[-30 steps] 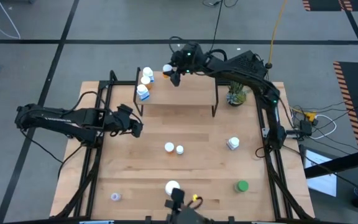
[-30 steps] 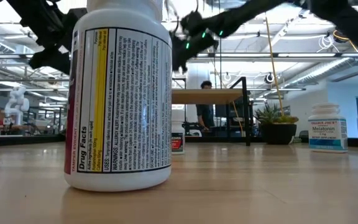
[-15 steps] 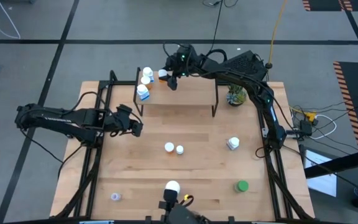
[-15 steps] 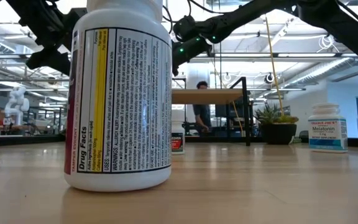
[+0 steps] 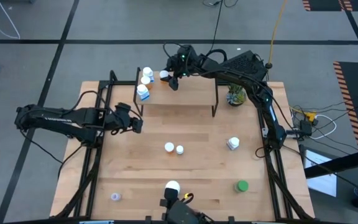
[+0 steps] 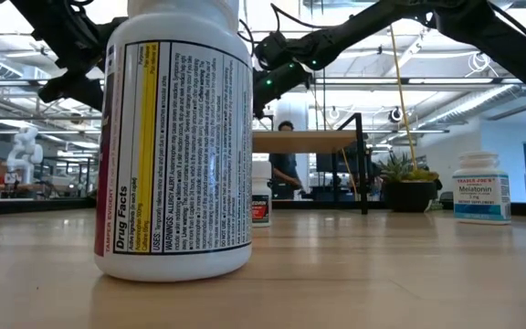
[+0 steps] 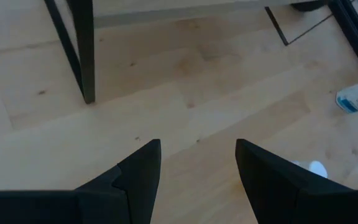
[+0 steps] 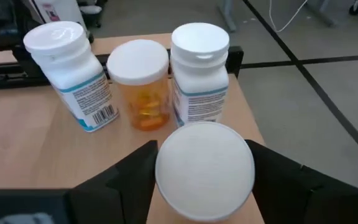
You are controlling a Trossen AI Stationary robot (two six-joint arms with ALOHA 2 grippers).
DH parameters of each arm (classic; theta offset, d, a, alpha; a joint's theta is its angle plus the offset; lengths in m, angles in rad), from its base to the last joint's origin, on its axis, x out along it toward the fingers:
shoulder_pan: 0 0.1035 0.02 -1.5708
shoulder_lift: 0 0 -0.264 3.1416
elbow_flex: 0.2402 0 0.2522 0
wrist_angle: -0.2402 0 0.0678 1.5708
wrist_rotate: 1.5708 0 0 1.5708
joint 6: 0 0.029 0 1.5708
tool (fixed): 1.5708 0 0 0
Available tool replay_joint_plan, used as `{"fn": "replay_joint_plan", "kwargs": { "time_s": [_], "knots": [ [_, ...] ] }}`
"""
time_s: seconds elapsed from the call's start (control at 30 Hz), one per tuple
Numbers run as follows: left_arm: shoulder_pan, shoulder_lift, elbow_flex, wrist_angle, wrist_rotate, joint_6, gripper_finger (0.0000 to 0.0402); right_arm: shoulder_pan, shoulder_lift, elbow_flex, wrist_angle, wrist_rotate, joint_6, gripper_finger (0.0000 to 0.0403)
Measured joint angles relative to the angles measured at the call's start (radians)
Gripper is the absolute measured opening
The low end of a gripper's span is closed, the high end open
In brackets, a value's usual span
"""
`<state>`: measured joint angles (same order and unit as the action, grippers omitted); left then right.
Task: Pick and place medicine bottles onto shelf by color
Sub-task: Put the bottom left orange pill bottle on the shelf, then put the orange pill bottle on the shelf
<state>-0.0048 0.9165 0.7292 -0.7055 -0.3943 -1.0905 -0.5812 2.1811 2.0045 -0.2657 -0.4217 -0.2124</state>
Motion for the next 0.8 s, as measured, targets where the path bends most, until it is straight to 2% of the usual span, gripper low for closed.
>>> {"fn": "replay_joint_plan", "kwargs": {
  "time_s": [0.4, 0.57, 0.73, 0.8],
  "knots": [
    [0.0, 0.0, 0.0, -0.008, -0.016, -0.024, 0.0209, -0.004, -0.012, 0.0, 0.062, 0.001, 0.062, 0.0315],
    [-0.004, -0.009, 0.0, -0.053, 0.084, 0.019, 0.0209, -0.006, -0.081, -0.001, 0.072, 0.003, 0.087, 0.0326],
    [-0.01, -0.006, 0.0, -0.084, 0.094, 0.172, 0.0209, 0.029, -0.196, -0.001, 0.051, 0.0, 0.087, 0.0327],
    [-0.01, -0.004, 0.0, -0.085, 0.094, 0.256, 0.0209, 0.068, -0.244, 0.0, 0.026, -0.042, 0.075, 0.0327]
  ]
}}
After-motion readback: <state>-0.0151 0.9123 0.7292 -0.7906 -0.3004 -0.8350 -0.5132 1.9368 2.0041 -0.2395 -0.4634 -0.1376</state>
